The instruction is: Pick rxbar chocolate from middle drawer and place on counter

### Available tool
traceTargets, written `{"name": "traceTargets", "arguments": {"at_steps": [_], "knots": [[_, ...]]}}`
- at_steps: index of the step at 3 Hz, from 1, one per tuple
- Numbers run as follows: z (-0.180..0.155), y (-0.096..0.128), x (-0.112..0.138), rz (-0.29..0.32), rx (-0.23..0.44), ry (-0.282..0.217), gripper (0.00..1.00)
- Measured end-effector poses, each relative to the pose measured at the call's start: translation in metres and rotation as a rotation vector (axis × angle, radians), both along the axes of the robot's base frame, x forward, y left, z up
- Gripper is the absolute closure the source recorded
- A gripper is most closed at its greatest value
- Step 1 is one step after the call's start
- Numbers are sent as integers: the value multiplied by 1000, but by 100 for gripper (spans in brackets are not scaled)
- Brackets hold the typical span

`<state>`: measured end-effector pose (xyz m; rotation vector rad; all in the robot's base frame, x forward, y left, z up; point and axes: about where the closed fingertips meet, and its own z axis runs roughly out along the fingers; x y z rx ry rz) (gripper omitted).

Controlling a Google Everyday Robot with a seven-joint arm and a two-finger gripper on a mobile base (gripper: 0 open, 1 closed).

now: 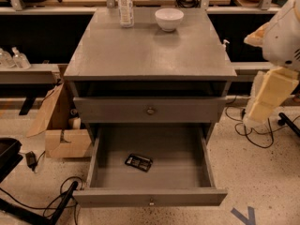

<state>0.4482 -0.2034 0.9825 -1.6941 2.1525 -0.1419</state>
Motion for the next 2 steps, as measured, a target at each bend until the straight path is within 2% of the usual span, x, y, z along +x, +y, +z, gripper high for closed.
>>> {"name": "traceTargets", "arguments": {"at_steps": [1, 2], "knots": [[-49, 15, 8, 42, 77, 27, 0], [-129, 32, 5, 86, 199, 57, 0]]}}
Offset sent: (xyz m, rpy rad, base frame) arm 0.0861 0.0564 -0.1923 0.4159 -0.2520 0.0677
